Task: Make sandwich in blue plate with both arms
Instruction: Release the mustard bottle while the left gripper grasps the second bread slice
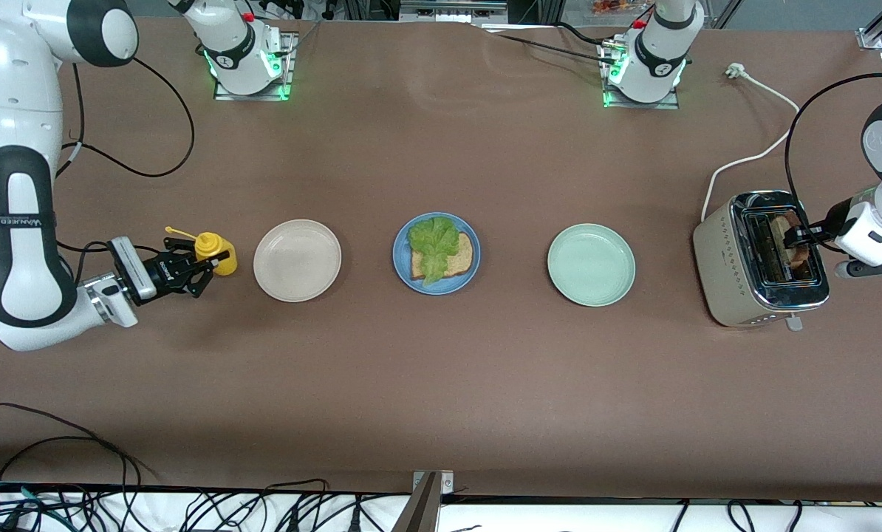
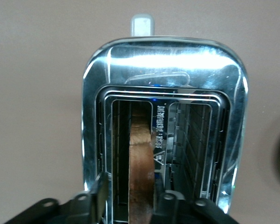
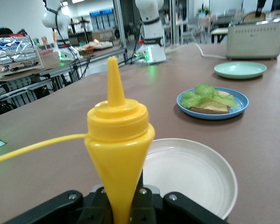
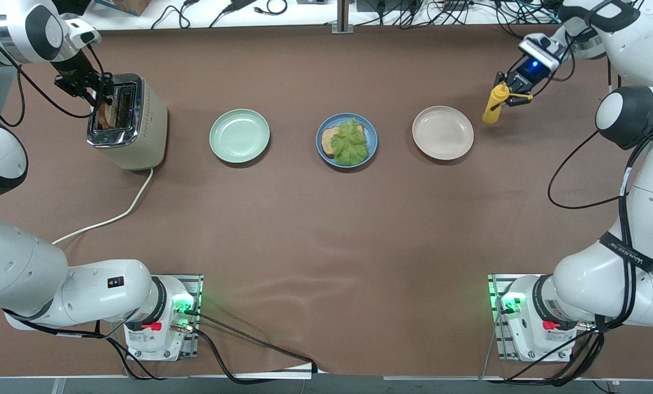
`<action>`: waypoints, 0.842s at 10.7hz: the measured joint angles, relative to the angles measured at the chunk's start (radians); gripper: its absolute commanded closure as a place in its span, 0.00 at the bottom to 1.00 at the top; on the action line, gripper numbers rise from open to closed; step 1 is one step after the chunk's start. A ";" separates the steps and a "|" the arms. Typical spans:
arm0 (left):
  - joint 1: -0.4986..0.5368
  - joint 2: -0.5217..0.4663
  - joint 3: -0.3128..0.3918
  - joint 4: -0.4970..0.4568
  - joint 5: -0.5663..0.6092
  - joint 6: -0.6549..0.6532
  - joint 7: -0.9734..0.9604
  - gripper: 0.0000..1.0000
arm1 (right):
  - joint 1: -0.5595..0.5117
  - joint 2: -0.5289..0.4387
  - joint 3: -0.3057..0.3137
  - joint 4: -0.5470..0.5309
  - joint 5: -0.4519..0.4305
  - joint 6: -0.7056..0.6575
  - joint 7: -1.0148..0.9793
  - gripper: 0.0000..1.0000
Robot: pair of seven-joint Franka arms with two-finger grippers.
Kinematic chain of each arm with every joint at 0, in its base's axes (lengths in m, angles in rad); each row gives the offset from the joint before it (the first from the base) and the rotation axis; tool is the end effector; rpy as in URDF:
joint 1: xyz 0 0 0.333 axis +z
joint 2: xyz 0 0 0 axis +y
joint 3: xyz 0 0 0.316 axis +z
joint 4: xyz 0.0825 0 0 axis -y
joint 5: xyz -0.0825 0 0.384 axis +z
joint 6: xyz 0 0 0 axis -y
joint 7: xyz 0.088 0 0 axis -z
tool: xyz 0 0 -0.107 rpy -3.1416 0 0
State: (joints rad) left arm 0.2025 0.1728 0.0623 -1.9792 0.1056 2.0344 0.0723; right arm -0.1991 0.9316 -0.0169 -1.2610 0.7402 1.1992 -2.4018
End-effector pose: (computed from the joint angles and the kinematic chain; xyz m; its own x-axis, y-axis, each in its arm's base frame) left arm 0.5554 0.1558 0.3722 0.9815 0.1435 -0.1264 0.1327 -0.9871 -0.0899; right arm 0.6455 -0.0482 0.1934 -0.1069 0.3595 0.9270 0.8275 0.5490 -0.1175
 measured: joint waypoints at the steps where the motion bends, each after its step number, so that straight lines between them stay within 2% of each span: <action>1: 0.000 0.000 0.000 0.000 0.007 0.003 -0.001 1.00 | -0.017 0.036 0.001 0.000 0.026 -0.013 -0.056 0.87; 6: -0.003 -0.023 -0.010 0.020 0.008 0.007 -0.001 1.00 | -0.035 0.127 0.002 0.000 0.051 -0.040 -0.111 0.85; 8: -0.005 -0.074 -0.014 0.035 0.010 0.005 0.000 1.00 | -0.042 0.141 0.002 0.000 0.051 -0.056 -0.110 0.78; 9: -0.005 -0.109 -0.020 0.042 0.010 0.003 0.000 1.00 | -0.045 0.146 0.002 0.000 0.051 -0.060 -0.109 0.80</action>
State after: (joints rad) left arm 0.1979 0.0636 0.0421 -1.9373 0.1152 2.0374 0.0725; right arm -0.2444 1.0779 -0.0146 -1.2614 0.7909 1.1391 -2.5107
